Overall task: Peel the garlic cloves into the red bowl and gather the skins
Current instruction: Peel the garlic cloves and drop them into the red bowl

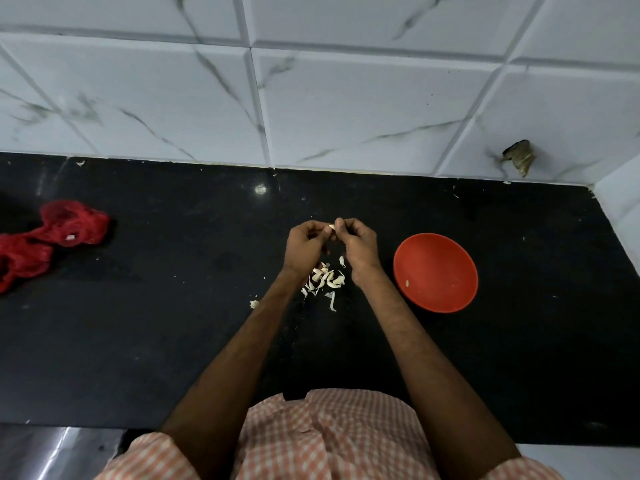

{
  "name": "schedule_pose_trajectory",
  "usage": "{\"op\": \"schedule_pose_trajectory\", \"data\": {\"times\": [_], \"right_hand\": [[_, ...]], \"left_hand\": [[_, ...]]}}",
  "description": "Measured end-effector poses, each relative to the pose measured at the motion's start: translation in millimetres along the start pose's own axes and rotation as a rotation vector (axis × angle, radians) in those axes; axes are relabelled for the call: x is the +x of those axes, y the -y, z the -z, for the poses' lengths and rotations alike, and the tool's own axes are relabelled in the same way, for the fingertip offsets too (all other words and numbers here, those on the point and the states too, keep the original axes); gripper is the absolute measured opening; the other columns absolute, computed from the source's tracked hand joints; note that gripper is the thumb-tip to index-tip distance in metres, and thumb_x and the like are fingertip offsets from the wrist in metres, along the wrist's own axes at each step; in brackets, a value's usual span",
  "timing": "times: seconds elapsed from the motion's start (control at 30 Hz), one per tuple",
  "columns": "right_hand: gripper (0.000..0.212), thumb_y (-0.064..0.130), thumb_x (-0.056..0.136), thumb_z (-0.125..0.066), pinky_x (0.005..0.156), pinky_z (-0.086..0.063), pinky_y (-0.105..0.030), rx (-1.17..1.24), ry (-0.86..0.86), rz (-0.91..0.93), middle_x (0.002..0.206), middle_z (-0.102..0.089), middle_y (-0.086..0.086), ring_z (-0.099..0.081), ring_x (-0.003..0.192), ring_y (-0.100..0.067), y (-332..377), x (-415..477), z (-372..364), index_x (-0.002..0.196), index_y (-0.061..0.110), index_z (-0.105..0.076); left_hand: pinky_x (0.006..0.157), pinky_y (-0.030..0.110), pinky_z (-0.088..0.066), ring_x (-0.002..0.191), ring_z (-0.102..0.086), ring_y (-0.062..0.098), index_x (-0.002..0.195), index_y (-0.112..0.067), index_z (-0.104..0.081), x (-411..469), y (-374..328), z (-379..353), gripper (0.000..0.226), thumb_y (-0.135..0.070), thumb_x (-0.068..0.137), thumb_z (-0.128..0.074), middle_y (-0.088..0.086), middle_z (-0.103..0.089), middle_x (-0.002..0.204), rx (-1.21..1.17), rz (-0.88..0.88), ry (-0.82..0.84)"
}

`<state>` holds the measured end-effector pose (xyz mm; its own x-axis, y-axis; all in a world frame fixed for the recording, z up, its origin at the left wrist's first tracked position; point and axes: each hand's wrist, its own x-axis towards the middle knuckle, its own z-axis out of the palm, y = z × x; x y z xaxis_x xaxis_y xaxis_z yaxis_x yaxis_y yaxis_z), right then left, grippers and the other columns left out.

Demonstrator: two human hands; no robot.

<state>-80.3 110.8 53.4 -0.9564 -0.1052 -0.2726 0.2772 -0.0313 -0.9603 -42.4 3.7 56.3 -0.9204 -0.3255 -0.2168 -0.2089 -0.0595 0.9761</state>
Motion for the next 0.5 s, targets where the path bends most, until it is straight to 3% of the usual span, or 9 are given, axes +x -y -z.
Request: {"op": "schedule_pose_trajectory", "data": {"times": [0.1, 0.2, 0.3, 0.4, 0.5], "right_hand": [[0.016, 0.016, 0.096, -0.064, 0.073, -0.053, -0.034, -0.103, -0.081, 0.103, 0.075, -0.065, -0.004, -0.062, 0.073, -0.014, -2.5, 2.7, 0.9, 0.081, 0.013, -0.065], [0.014, 0.023, 0.095, -0.066, 0.074, -0.054, -0.040, -0.217, -0.167, 0.167, 0.084, -0.069, -0.008, -0.065, 0.078, -0.020, -7.4, 7.1, 4.9, 0.086, 0.013, -0.066], [0.017, 0.026, 0.096, -0.064, 0.076, -0.053, -0.037, -0.258, -0.172, 0.152, 0.089, -0.069, -0.009, -0.065, 0.083, -0.020, -9.1, 6.2, 5.9, 0.089, 0.010, -0.067], [0.022, 0.026, 0.100, -0.058, 0.077, -0.047, -0.032, -0.332, -0.132, 0.107, 0.093, -0.068, -0.010, -0.062, 0.086, -0.017, -9.6, 5.6, 4.3, 0.091, 0.007, -0.067], [0.026, 0.027, 0.104, -0.051, 0.074, -0.046, -0.033, -0.303, -0.057, 0.022, 0.085, -0.065, -0.004, -0.059, 0.080, -0.014, -3.7, 6.0, 2.4, 0.087, 0.013, -0.065]], "left_hand": [[0.048, 0.023, -0.040, 0.057, -0.052, 0.010, 0.083, -0.010, -0.064, 2.8, 2.4, -8.0, 0.017, -0.010, 0.099, -0.057, 0.000, -0.063, 0.072, 0.059, 0.011, 0.007], [0.052, 0.024, -0.044, 0.059, -0.054, 0.013, 0.088, -0.004, -0.063, 2.1, 1.8, -14.3, 0.015, -0.012, 0.099, -0.058, 0.007, -0.063, 0.077, 0.055, 0.006, 0.053], [0.053, 0.027, -0.048, 0.060, -0.056, 0.016, 0.093, 0.000, -0.064, 1.3, 4.7, -14.2, 0.013, -0.012, 0.097, -0.062, 0.008, -0.064, 0.078, 0.036, -0.005, 0.064], [0.068, 0.038, -0.055, 0.073, -0.064, 0.021, 0.099, -0.001, -0.068, 2.8, 9.2, -9.8, 0.012, -0.011, 0.093, -0.067, 0.011, -0.070, 0.086, 0.086, -0.043, 0.027], [0.065, 0.034, -0.057, 0.077, -0.066, 0.018, 0.103, -0.005, -0.069, 2.6, 8.0, -5.3, 0.011, -0.006, 0.092, -0.067, 0.012, -0.072, 0.093, 0.075, -0.070, 0.030]]}}
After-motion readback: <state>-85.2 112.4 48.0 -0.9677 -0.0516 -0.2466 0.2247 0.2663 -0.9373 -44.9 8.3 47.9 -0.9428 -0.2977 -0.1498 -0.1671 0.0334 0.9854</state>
